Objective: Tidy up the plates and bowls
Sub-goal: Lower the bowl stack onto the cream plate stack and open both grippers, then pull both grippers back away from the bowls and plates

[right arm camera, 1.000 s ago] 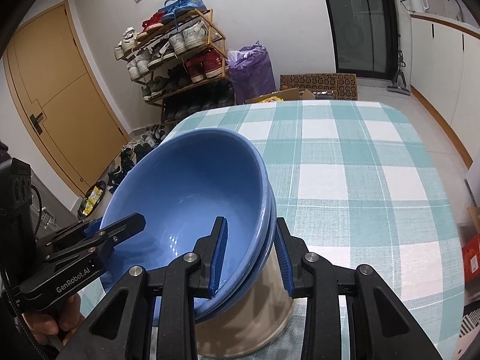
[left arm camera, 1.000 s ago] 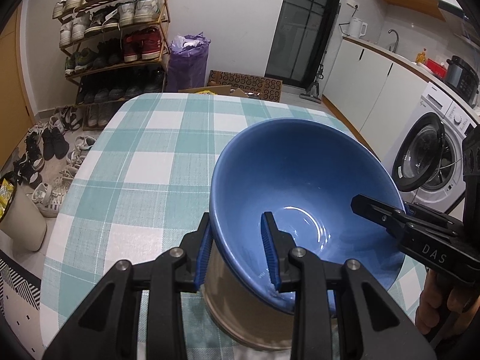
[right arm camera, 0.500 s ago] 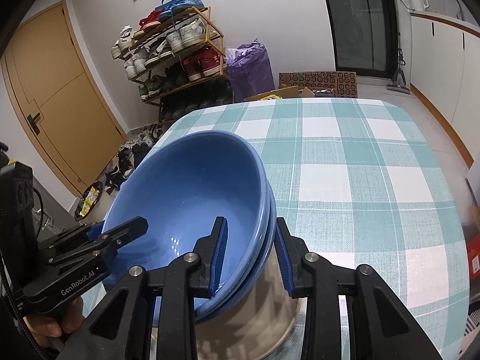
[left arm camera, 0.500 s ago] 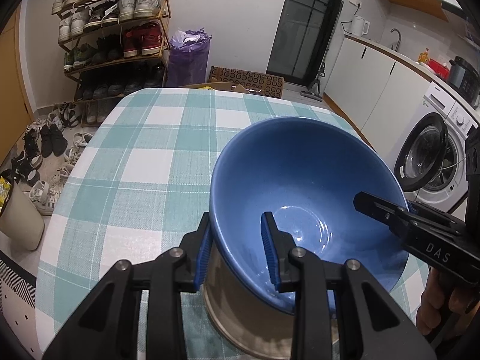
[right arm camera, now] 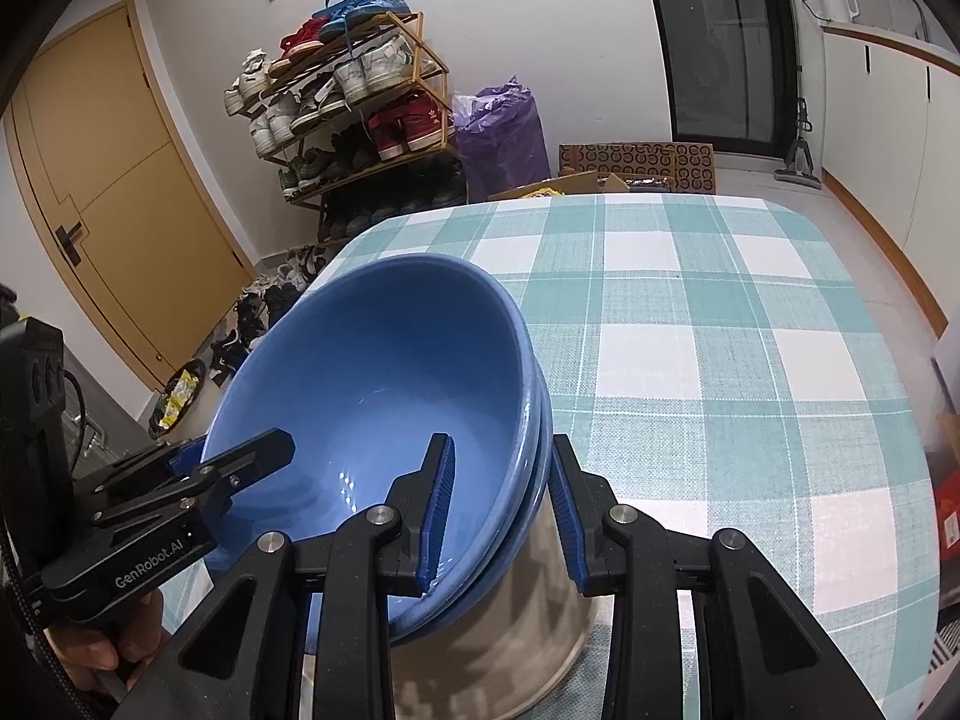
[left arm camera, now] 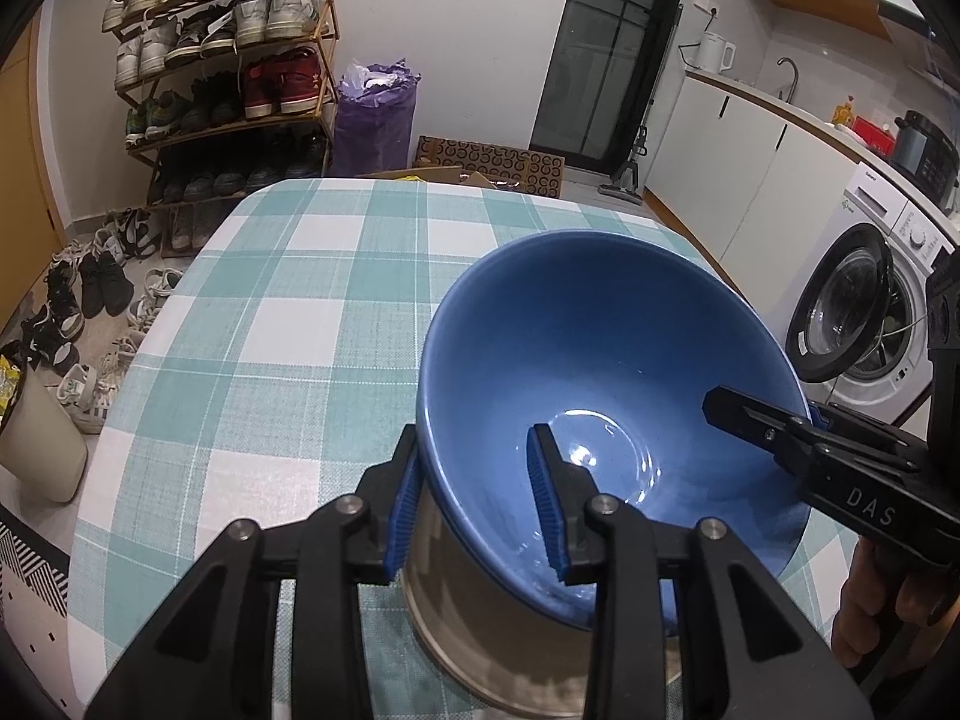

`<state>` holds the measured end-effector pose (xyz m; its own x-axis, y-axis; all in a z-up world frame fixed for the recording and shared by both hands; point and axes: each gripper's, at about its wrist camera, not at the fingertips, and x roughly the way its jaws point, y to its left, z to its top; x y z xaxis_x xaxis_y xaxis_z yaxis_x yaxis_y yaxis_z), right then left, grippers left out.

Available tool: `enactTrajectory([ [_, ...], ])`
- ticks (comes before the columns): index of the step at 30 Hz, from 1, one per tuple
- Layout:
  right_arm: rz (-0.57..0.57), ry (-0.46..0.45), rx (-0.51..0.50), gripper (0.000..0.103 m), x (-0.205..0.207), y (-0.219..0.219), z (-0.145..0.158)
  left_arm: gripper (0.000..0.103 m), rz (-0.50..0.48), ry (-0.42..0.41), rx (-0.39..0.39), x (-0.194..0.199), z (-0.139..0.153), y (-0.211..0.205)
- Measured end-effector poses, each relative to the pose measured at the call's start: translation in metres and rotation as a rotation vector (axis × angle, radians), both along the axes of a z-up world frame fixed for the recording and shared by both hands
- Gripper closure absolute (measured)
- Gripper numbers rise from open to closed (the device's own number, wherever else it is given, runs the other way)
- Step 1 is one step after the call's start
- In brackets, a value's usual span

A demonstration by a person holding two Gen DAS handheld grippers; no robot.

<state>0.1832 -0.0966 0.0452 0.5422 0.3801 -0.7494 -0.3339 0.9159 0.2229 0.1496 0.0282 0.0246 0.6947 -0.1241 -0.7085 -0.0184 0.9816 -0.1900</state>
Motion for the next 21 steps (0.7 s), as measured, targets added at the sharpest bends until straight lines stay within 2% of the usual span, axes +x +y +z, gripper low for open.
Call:
enactTrajectory([
  [5, 0.009, 0.001, -0.003, 0.07, -0.001, 0.0, -0.001, 0.064, -0.005, -0.002, 0.01, -0.002, -0.001, -0.002],
  [7, 0.016, 0.002, -0.001, 0.067, -0.002, -0.001, -0.001, 0.055, 0.005, -0.006, 0.014, -0.004, 0.0, -0.002],
  [9, 0.019, -0.015, -0.004, 0.062, -0.004, -0.002, 0.0, 0.05, 0.009, -0.02, 0.022, -0.007, 0.002, -0.001],
  [10, 0.022, -0.022, -0.002, 0.056, -0.006, -0.002, 0.001, 0.046, 0.01, -0.026, 0.029, -0.009, 0.003, -0.001],
  [12, 0.034, -0.051, 0.005, 0.048, -0.009, -0.005, 0.006, 0.046, 0.016, -0.039, 0.045, -0.014, 0.006, 0.001],
  [14, 0.042, -0.078, 0.001, 0.032, -0.014, -0.007, 0.011, 0.045, 0.022, -0.06, 0.056, -0.02, 0.01, 0.003],
  [15, 0.048, -0.092, 0.003, 0.028, -0.017, -0.009, 0.014, 0.041, 0.022, -0.073, 0.055, -0.023, 0.012, 0.004],
  [17, 0.06, -0.125, 0.009, 0.017, -0.025, -0.011, 0.019, 0.023, 0.025, -0.099, 0.063, -0.031, 0.018, 0.005],
  [18, 0.063, -0.139, 0.008, 0.016, -0.028, -0.012, 0.021, 0.015, 0.028, -0.119, 0.069, -0.036, 0.021, 0.006],
  [21, 0.088, -0.187, 0.006, 0.004, -0.041, -0.015, 0.028, 0.006, 0.028, -0.175, 0.089, -0.05, 0.029, 0.007],
])
